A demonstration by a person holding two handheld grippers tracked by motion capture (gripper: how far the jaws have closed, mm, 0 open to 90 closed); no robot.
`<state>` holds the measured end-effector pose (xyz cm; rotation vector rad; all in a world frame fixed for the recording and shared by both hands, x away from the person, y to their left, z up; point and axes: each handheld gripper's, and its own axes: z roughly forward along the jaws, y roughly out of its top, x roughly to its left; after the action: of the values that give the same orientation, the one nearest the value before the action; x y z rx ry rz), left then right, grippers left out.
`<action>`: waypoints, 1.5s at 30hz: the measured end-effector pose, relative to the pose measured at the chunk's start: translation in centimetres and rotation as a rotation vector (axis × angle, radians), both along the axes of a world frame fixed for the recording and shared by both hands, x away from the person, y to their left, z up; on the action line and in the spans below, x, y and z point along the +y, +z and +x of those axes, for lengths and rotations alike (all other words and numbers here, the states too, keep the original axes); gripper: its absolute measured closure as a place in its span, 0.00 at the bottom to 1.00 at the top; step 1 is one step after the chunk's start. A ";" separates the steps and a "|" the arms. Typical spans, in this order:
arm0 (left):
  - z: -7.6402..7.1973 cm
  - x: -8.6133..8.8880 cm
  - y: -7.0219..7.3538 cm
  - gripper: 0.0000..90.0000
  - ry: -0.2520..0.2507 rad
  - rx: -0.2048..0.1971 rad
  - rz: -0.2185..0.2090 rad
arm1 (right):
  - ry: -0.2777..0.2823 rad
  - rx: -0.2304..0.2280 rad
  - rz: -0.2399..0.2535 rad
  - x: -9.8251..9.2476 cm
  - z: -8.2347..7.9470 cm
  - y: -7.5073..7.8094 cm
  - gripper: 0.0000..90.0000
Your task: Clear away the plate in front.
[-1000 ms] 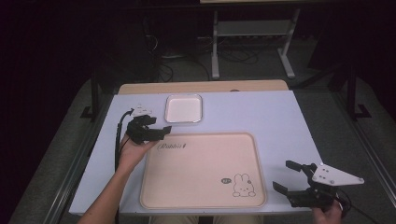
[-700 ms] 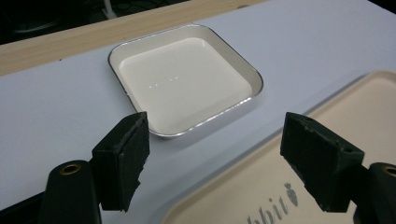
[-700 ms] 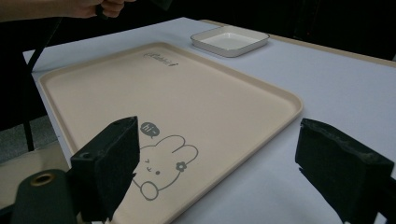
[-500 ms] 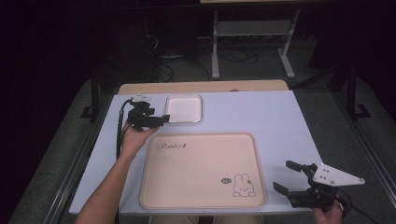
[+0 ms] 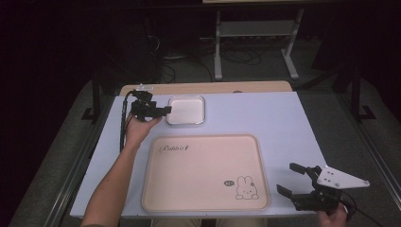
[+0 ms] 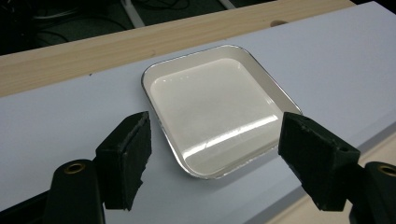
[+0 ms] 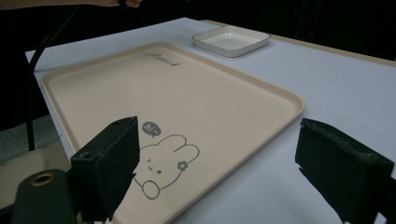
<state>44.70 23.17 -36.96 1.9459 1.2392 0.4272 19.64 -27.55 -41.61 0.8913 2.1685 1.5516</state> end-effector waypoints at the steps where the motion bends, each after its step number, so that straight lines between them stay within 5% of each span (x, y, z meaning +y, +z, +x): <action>1: 0.2 0.0 0.0 0.28 0.003 0.000 -0.004 | 0.000 0.000 0.000 0.0 0.0 0.0 0.14; 12: 2.8 0.6 -1.2 0.30 0.076 0.040 -0.075 | 0.002 -0.001 -0.002 0.0 0.0 0.0 0.14; 18: 3.7 0.8 -2.9 0.30 0.107 0.106 -0.081 | 0.005 0.000 -0.003 -0.1 0.0 0.0 0.14; 23: 4.1 0.6 -3.7 0.33 0.118 0.118 -0.085 | 0.001 0.002 -0.001 -0.1 0.0 0.0 0.14; 45: 4.8 0.3 -7.1 0.69 0.186 0.279 -0.078 | 0.004 -0.003 0.008 -0.3 -0.2 0.0 0.14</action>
<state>49.52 23.45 -44.08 1.8757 1.5989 0.1990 19.47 -27.86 -41.58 0.8881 2.1646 1.5636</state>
